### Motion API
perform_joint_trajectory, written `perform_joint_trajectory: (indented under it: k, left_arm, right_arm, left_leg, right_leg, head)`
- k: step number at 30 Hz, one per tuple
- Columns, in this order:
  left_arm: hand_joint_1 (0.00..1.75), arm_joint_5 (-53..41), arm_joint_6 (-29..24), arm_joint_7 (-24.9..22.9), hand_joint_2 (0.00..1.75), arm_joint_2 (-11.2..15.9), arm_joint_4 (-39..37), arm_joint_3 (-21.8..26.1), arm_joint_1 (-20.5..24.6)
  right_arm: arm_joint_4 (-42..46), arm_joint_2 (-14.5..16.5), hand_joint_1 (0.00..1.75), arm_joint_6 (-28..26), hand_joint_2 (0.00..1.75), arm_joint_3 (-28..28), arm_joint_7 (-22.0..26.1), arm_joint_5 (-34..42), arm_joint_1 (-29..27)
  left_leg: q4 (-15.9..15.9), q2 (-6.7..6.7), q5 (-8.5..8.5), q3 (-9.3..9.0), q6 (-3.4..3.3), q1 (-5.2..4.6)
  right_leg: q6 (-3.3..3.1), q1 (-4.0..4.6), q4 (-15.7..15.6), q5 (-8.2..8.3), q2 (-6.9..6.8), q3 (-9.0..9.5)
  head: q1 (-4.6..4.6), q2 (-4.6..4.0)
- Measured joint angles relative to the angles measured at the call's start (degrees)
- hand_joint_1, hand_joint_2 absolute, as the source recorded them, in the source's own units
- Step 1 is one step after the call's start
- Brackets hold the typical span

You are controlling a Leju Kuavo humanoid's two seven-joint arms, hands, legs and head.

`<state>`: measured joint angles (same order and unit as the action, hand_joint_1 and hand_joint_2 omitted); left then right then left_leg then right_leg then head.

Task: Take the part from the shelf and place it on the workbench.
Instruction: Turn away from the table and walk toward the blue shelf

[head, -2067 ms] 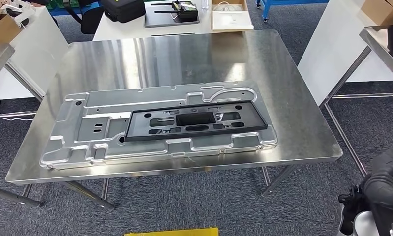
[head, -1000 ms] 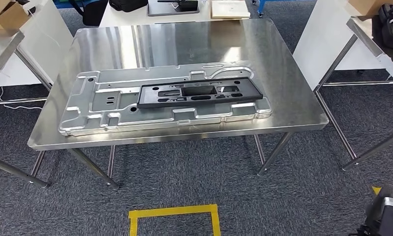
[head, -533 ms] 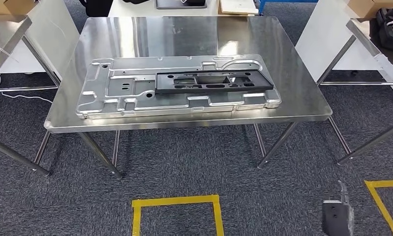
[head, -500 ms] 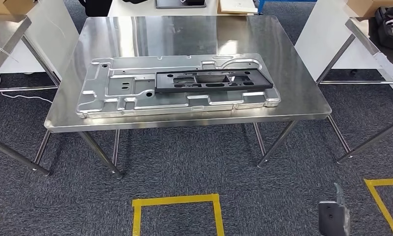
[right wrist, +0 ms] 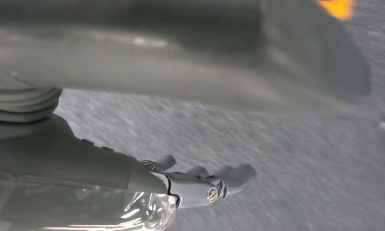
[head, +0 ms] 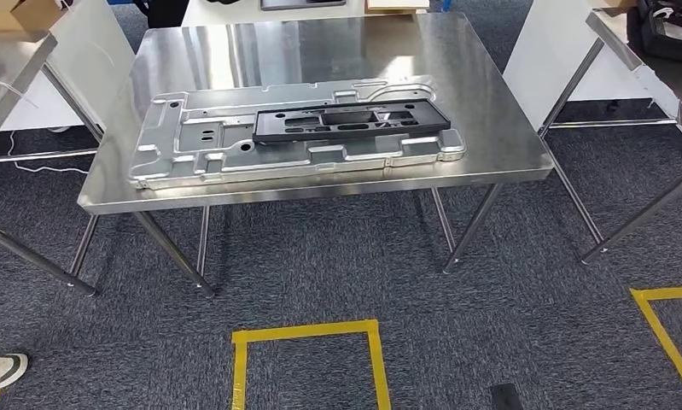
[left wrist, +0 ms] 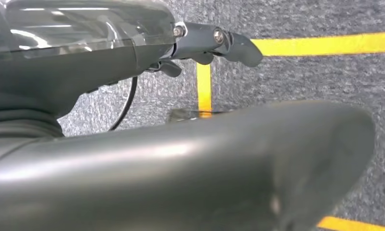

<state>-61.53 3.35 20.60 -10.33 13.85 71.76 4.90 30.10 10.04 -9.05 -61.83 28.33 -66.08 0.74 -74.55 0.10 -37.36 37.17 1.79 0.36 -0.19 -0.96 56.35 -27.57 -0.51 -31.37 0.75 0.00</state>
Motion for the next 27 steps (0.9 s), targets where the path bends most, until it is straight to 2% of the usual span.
perform_joint_trajectory:
  k: [1,2,3,4,5,6,7,9,10,11,12,13,14,15,16,17,18,19,20,21,22,23,24,25,26,27]
  left_arm:
    - [0.00,0.0,0.0,0.0,0.00,0.0,0.0,0.1,0.0]
    - [0.00,0.0,-0.1,0.0,0.00,0.0,0.1,0.1,0.0]
    - [0.00,0.0,-0.1,0.0,0.00,0.0,0.1,0.2,0.0]
    - [0.00,0.0,-0.1,0.0,0.00,-0.1,0.2,0.3,0.1]
    - [0.00,0.0,-0.2,0.0,0.00,-0.2,0.3,0.3,0.2]
    - [0.00,0.0,-0.2,0.0,0.00,-0.2,0.3,0.4,0.3]
    - [0.00,0.0,-0.2,0.0,0.00,-0.3,0.3,0.5,0.3]
    - [0.00,0.0,-0.2,0.0,0.00,-0.3,0.3,0.6,0.2]
    - [0.00,0.0,-0.2,0.0,0.00,-0.3,0.3,0.6,0.1]
    - [0.00,-0.1,-0.2,0.0,0.00,-0.3,0.4,0.7,0.1]
    - [0.00,-0.1,-0.2,0.0,0.00,-0.3,0.4,0.7,0.1]
    - [0.00,-0.1,-0.2,0.0,0.00,-0.3,0.4,0.7,0.2]
    - [0.00,-0.2,-0.2,0.0,0.00,-0.3,0.4,0.7,0.2]
    - [0.00,-0.2,-0.2,0.0,0.00,-0.3,0.5,0.7,0.2]
    - [0.00,-0.2,-0.2,0.0,0.00,-0.3,0.5,0.7,0.2]
    - [0.00,-0.2,-0.2,0.0,0.00,-0.3,0.6,0.7,0.2]
    - [0.00,-0.3,-0.2,0.0,0.00,-0.3,0.6,0.7,0.2]
    - [0.00,-0.3,-0.2,0.0,0.00,-0.3,0.6,0.7,0.2]
    - [0.00,-0.3,-0.2,0.0,0.00,-0.4,0.6,0.7,0.2]
    - [0.00,-0.3,-0.2,0.0,0.00,-0.4,0.6,0.7,0.2]
    - [0.00,-0.3,-0.2,0.1,0.00,-0.4,0.6,0.7,0.3]
    - [0.00,-0.3,-0.2,0.1,0.00,-0.4,0.6,0.7,0.3]
    - [0.00,-0.3,-0.2,0.1,0.00,-0.4,0.6,0.7,0.3]
    - [0.00,-0.3,-0.2,0.1,0.00,-0.3,0.6,0.8,0.2]
    - [0.00,-0.4,-0.2,0.1,0.00,-0.3,0.6,0.8,0.1]
    - [0.00,-0.3,-0.2,0.1,0.00,-0.3,0.6,0.8,0.1]
  right_arm:
    - [-1.4,-0.1,0.00,-0.1,0.00,0.0,-1.0,-0.6,0.1]
    - [-2.7,-0.1,0.00,-0.2,0.00,0.0,-1.9,-1.3,0.2]
    - [-3.9,-0.2,0.00,-0.2,0.00,0.0,-2.7,-1.9,0.2]
    - [-4.8,-0.3,0.00,-0.4,0.00,0.0,-3.5,-2.5,0.2]
    - [-5.7,-0.3,0.00,-0.5,0.00,0.0,-4.1,-3.0,0.2]
    - [-6.4,-0.5,0.00,-0.6,0.00,0.0,-4.6,-3.4,0.3]
    - [-7.1,-0.6,0.00,-0.7,0.00,0.0,-5.1,-3.8,0.3]
    - [-8.3,-0.7,0.00,-0.8,0.00,0.0,-5.6,-4.2,0.3]
    - [-8.9,-0.8,0.00,-0.8,0.00,0.0,-5.8,-4.3,0.3]
    - [-9.4,-0.9,0.00,-0.8,0.00,0.0,-6.0,-4.4,0.3]
    - [-9.8,-0.9,0.00,-0.8,0.00,0.0,-6.1,-4.4,0.3]
    - [-10.2,-1.0,0.00,-0.8,0.00,0.0,-6.2,-4.5,0.4]
    - [-10.4,-1.0,0.00,-0.8,0.00,0.0,-6.3,-4.5,0.5]
    - [-10.6,-1.1,0.00,-0.8,0.00,0.0,-6.3,-4.6,0.6]
    - [-10.9,-1.1,0.00,-0.8,0.00,0.0,-6.3,-4.6,0.7]
    - [-11.1,-1.1,0.00,-0.8,0.00,0.0,-6.4,-4.7,0.8]
    - [-11.3,-1.2,0.00,-0.7,0.00,0.0,-6.5,-4.8,0.8]
    - [-11.4,-1.2,0.00,-0.7,0.00,0.0,-6.7,-5.0,0.9]
    - [-11.5,-1.3,0.00,-0.7,0.00,0.0,-6.9,-5.2,1.0]
    - [-11.7,-1.3,0.00,-0.7,0.00,0.0,-7.1,-5.4,1.2]
    - [-11.8,-1.4,0.00,-0.7,0.00,0.0,-7.3,-5.5,1.3]
    - [-11.9,-1.4,0.00,-0.7,0.00,0.1,-7.5,-5.6,1.3]
    - [-12.0,-1.4,0.00,-0.7,0.00,0.1,-7.6,-5.6,1.3]
    - [-12.2,-1.4,0.00,-0.7,0.00,0.1,-7.8,-5.7,1.3]
    - [-12.3,-1.4,0.00,-0.6,0.00,0.1,-8.0,-5.8,1.2]
    - [-12.4,-1.5,0.00,-0.6,0.00,0.1,-8.1,-5.9,1.2]
  left_leg:
    - [-0.6,0.01,0.97,-0.85,0.18,0.18]
    - [0.9,0.01,2.80,-2.61,0.41,0.44]
    - [4.4,0.01,4.56,-5.14,0.72,0.78]
    - [8.6,-0.01,5.27,-7.76,1.17,1.00]
    - [12.3,-0.11,5.21,-9.91,1.36,1.12]
    - [14.8,-0.23,4.61,-11.16,1.46,1.18]
    - [15.8,-0.39,3.98,-11.44,1.37,1.04]
    - [15.8,-0.49,4.23,-10.64,0.52,0.96]
    - [15.7,-0.42,4.66,-10.01,-0.13,0.91]
    - [15.6,-0.30,5.21,-9.28,-0.84,0.89]
    - [15.6,-0.16,5.83,-8.48,-1.48,0.84]
    - [15.5,-0.06,6.46,-7.66,-1.94,0.65]
    - [15.5,0.05,7.09,-6.83,-2.20,0.47]
    - [15.4,0.15,7.73,-5.95,-2.34,0.29]
    - [15.3,0.23,8.33,-5.05,-2.42,0.13]
    - [15.2,0.25,8.96,-4.11,-2.45,0.00]
    - [15.0,0.24,9.59,-3.22,-2.43,-0.11]
    - [15.0,0.21,10.19,-2.49,-2.34,-0.18]
    - [14.9,0.18,10.79,-1.93,-2.16,-0.27]
    - [14.9,0.18,11.38,-1.58,-1.90,-0.30]
    - [15.0,0.21,12.00,-1.35,-1.59,-0.25]
    - [15.2,0.23,12.65,-1.17,-1.25,-0.21]
    - [15.4,0.23,13.17,-0.99,-0.90,-0.18]
    - [15.3,0.18,12.81,-0.71,-0.64,-0.13]
    - [14.3,0.12,11.27,-0.32,-0.44,-0.12]
    - [12.4,0.07,8.63,0.17,-0.28,-0.08]
  right_leg:
    - [0.08,-0.06,0.3,0.43,-0.04,-0.77]
    - [0.24,-0.19,0.7,0.79,-0.07,-1.56]
    - [0.47,-0.31,1.2,1.09,-0.07,-2.32]
    - [0.77,-0.32,1.7,1.34,-0.06,-3.03]
    - [1.11,-0.26,2.3,1.63,-0.06,-3.62]
    - [1.44,-0.10,2.7,2.00,-0.06,-4.05]
    - [1.73,0.02,2.9,2.48,-0.06,-4.37]
    - [2.29,0.04,3.1,3.24,0.00,-4.93]
    - [2.51,-0.02,3.6,2.52,0.06,-5.36]
    - [2.70,-0.03,5.0,0.71,0.12,-5.92]
    - [2.81,-0.04,7.4,-2.04,0.17,-6.59]
    - [2.82,-0.02,10.7,-5.12,0.18,-7.27]
    - [2.79,-0.01,14.4,-7.48,0.18,-7.82]
    - [2.74,0.00,17.4,-8.55,0.18,-7.96]
    - [2.66,0.04,19.1,-8.32,0.19,-7.55]
    - [2.50,0.11,18.7,-6.80,0.19,-6.15]
    - [2.26,0.21,16.4,-4.96,0.20,-3.85]
    - [1.89,0.40,12.4,-3.82,0.28,-0.76]
    - [1.49,0.63,7.4,-3.60,0.35,2.65]
    - [1.17,0.88,3.3,-4.21,0.43,5.26]
    - [0.93,1.13,0.4,-5.02,0.50,6.87]
    - [0.79,1.33,-1.0,-5.37,0.51,7.37]
    - [0.61,1.27,-1.3,-5.04,0.48,6.95]
    - [0.34,1.09,-1.5,-4.44,0.40,6.29]
    - [-0.03,0.87,-1.6,-3.72,0.31,5.51]
    - [-0.36,0.63,-1.7,-2.95,0.22,4.63]
  head:
    - [0.00,0.00]
    - [0.01,0.00]
    - [0.01,0.00]
    - [0.00,0.00]
    - [0.01,0.00]
    - [0.02,0.00]
    - [0.03,0.00]
    - [0.03,0.00]
    - [0.07,0.00]
    - [0.09,0.00]
    - [0.12,0.00]
    - [0.15,0.00]
    - [0.14,0.00]
    - [0.14,0.00]
    - [0.14,0.00]
    - [0.14,0.00]
    - [0.14,0.00]
    - [0.14,0.00]
    - [0.13,0.00]
    - [0.13,0.00]
    - [0.13,0.00]
    - [0.14,0.00]
    - [0.14,0.00]
    - [0.13,0.00]
    - [0.09,0.00]
    - [0.05,0.00]
